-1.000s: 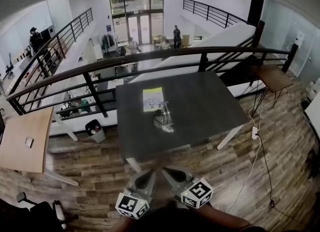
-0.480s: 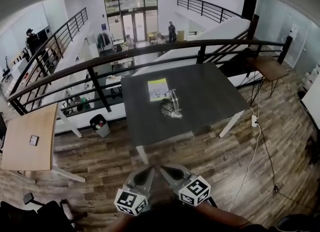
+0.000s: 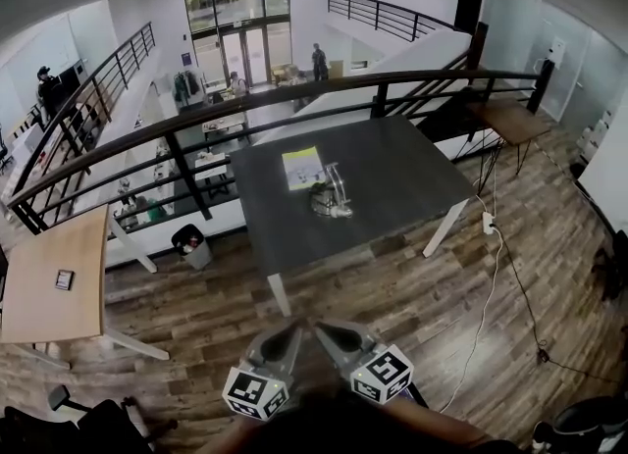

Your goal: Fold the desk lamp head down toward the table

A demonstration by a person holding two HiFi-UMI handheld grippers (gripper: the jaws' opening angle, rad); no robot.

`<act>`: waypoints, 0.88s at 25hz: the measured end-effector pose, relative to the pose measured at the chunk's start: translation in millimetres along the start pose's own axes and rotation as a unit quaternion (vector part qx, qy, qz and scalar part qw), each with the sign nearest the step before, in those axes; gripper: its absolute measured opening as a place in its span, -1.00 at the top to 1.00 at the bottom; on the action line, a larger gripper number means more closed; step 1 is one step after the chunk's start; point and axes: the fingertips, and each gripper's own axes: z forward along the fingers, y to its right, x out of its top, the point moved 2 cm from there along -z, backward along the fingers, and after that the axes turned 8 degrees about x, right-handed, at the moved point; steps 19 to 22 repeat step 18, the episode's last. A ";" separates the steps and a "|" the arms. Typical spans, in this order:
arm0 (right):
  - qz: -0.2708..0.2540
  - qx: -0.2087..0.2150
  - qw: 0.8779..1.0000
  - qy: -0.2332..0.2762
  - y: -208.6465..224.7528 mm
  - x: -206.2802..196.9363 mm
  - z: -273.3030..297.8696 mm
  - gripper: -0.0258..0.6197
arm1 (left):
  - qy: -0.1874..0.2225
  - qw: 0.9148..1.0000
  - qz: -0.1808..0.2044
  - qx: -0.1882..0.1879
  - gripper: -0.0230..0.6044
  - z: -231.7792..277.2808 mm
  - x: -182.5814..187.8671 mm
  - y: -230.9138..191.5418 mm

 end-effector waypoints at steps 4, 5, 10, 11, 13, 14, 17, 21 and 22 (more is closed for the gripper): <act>-0.002 -0.010 1.000 0.006 -12.2 -1.9 -4.4 0.92 | 0.002 1.000 0.001 -0.009 0.93 -11.0 -2.0 2.5; -0.001 -0.011 1.000 0.005 -14.5 -3.3 -5.8 0.92 | 0.001 1.000 0.000 -0.011 0.93 -12.4 -2.7 4.0; 0.004 -0.020 1.000 -0.002 -22.5 -10.8 -12.2 0.92 | -0.003 1.000 -0.002 -0.025 0.93 -17.9 -6.6 11.9; 0.005 -0.021 1.000 -0.003 -23.4 -11.9 -12.5 0.92 | -0.003 1.000 -0.002 -0.027 0.93 -18.8 -7.3 11.9; 0.004 -0.025 1.000 -0.005 -25.4 -12.4 -12.6 0.92 | -0.003 1.000 -0.003 -0.029 0.93 -20.3 -8.4 11.3; 0.003 -0.026 1.000 -0.005 -26.6 -12.8 -12.5 0.92 | -0.003 1.000 -0.004 -0.030 0.93 -21.2 -8.7 11.2; 0.001 -0.027 1.000 -0.006 -29.1 -13.7 -12.0 0.92 | -0.004 0.999 -0.005 -0.033 0.93 -23.1 -9.3 11.3; 0.000 -0.027 1.000 -0.006 -29.7 -13.6 -11.7 0.92 | -0.004 0.999 -0.005 -0.034 0.93 -23.5 -9.5 11.3; 0.000 -0.027 1.000 -0.006 -29.7 -13.6 -11.7 0.92 | -0.004 0.999 -0.005 -0.034 0.93 -23.5 -9.5 11.3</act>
